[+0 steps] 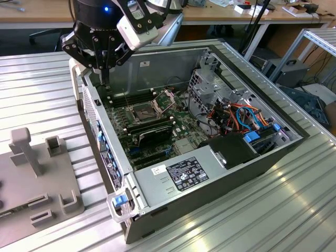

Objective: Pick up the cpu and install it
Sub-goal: 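Reach for the cpu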

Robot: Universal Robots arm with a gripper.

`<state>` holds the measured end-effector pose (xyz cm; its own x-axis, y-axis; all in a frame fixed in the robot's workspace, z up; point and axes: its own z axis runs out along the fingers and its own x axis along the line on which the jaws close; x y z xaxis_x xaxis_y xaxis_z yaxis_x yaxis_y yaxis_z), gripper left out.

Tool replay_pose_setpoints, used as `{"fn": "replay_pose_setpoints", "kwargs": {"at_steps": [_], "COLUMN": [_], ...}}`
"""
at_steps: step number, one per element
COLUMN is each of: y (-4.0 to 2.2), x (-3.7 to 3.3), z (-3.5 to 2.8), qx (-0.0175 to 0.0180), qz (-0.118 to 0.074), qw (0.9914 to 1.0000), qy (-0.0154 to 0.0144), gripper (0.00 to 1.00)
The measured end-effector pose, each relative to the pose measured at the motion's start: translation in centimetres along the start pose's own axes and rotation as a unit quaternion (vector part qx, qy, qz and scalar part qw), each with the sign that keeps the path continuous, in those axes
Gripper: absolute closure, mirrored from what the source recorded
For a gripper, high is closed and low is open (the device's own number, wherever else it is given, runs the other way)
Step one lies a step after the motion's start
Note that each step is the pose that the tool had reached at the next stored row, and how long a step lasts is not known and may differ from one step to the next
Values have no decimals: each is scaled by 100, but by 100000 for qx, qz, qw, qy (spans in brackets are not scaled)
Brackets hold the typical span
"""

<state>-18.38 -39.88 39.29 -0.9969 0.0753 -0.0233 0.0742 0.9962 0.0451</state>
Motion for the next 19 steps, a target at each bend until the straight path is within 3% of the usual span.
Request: {"fn": "replay_pose_setpoints", "kwargs": {"at_steps": [19], "y": [-3], "x": [34], "z": [-1], "qx": [2], "qz": [0], "qw": [100000], "qy": [1], "gripper": [89]}}
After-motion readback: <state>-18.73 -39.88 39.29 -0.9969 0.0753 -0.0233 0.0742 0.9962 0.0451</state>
